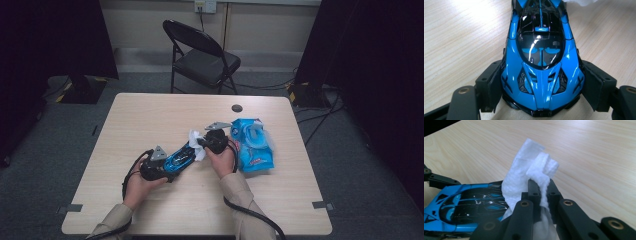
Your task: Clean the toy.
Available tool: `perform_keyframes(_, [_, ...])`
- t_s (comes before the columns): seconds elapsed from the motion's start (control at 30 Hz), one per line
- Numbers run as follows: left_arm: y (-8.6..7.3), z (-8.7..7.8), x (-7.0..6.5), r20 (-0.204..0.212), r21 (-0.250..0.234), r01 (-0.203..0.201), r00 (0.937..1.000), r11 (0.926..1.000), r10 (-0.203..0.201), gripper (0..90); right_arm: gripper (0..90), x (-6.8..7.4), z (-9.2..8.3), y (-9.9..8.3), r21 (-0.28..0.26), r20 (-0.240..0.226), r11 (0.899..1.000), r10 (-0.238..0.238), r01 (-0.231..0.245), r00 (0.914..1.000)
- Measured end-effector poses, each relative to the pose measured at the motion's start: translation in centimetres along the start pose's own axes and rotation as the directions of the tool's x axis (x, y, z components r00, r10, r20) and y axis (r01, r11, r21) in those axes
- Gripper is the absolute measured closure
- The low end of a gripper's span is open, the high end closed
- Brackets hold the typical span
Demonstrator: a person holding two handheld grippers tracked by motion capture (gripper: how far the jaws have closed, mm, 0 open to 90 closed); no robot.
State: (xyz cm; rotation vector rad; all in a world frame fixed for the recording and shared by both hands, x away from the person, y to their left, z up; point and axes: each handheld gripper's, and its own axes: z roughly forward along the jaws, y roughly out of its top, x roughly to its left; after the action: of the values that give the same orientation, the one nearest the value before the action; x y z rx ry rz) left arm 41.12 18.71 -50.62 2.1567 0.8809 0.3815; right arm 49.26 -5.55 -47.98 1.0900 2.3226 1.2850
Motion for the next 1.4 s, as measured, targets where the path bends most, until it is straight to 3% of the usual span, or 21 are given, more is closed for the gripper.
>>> perform_keyframes(0.27, [0.0, 0.0, 0.0, 0.0, 0.0, 0.0, 1.0, 1.0, 0.0, 26.0, 86.5, -1.3, -1.6, 0.5, -0.025, 0.035, 1.0, 0.017, -0.016, 0.9992])
perform_keyframes(0.4, [0.0, 0.0, 0.0, 0.0, 0.0, 0.001, 1.0, 1.0, -0.001, 26.0, 86.5, -1.0, -2.2, 1.0, -0.055, 0.017, 0.998, 0.02, -0.019, 0.9997])
perform_keyframes(0.63, [0.0, 0.0, 0.0, 0.0, 0.001, 0.0, 1.0, 1.0, 0.0, 26.0, 86.5, 1.8, -1.8, 2.1, -0.084, -0.076, 0.996, -0.032, 0.025, 0.9966])
perform_keyframes(0.9, [0.0, 0.0, 0.0, 0.001, 0.0, 0.0, 1.0, 1.0, 0.0, 26.0, 86.5, 5.7, 0.6, 1.5, -0.056, -0.196, 0.997, -0.072, 0.062, 0.978])
perform_keyframes(1.1, [0.0, 0.0, 0.0, 0.001, 0.0, 0.001, 1.0, 1.0, -0.001, 26.0, 86.5, 7.7, 2.2, 0.4, -0.013, -0.248, 0.995, -0.103, 0.103, 0.9633])
perform_keyframes(1.27, [0.0, 0.0, 0.0, -0.006, 0.002, -0.006, 1.0, 1.0, 0.006, 26.0, 86.5, 8.9, 2.9, -0.3, 0.024, -0.265, 0.985, -0.161, 0.173, 0.9507])
perform_keyframes(1.4, [0.0, 0.0, 0.0, -0.007, 0.002, -0.006, 1.0, 1.0, 0.006, 26.0, 86.6, 9.0, 3.1, -0.1, 0.037, -0.262, 0.981, -0.172, 0.188, 0.9495])
